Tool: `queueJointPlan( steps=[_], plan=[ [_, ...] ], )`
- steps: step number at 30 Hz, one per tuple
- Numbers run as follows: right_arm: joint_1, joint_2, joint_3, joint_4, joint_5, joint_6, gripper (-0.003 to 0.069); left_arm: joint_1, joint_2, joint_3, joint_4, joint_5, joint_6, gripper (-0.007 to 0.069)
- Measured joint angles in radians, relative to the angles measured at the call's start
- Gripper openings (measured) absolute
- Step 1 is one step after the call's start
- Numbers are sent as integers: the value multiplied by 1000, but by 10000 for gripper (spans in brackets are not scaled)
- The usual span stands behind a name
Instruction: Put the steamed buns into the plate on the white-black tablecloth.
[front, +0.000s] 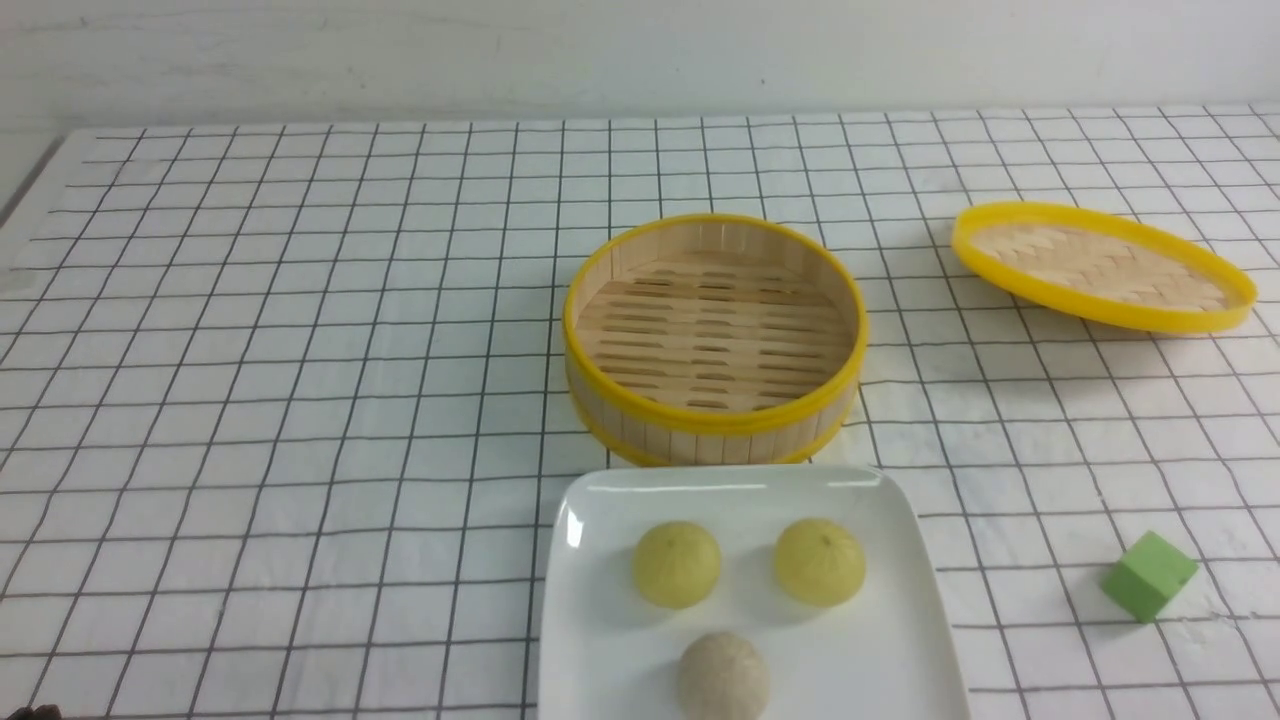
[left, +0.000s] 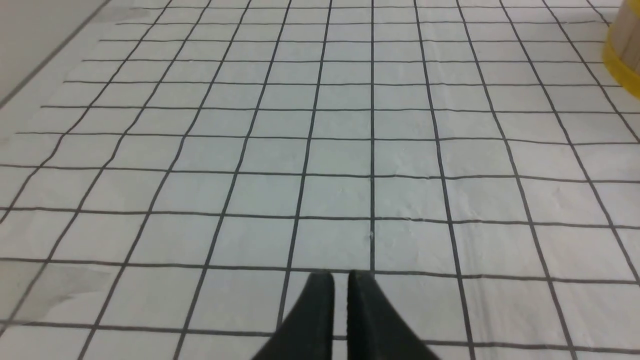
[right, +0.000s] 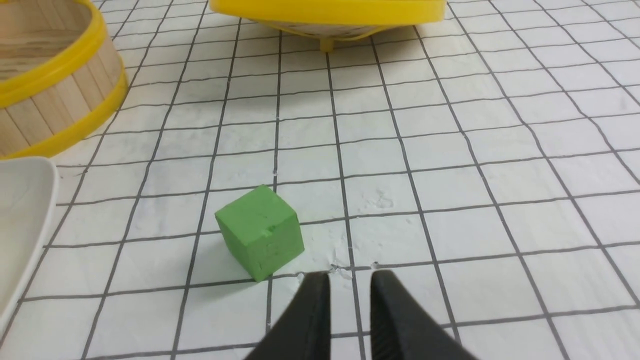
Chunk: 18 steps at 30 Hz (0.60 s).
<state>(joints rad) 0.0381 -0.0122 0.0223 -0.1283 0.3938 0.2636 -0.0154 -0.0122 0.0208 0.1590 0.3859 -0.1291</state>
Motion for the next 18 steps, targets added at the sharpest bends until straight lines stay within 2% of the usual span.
queueJointPlan(
  steps=[18],
  plan=[
    [0,0,0,0,0,1,163,0,0,0,-4,1,0,86]
  ],
)
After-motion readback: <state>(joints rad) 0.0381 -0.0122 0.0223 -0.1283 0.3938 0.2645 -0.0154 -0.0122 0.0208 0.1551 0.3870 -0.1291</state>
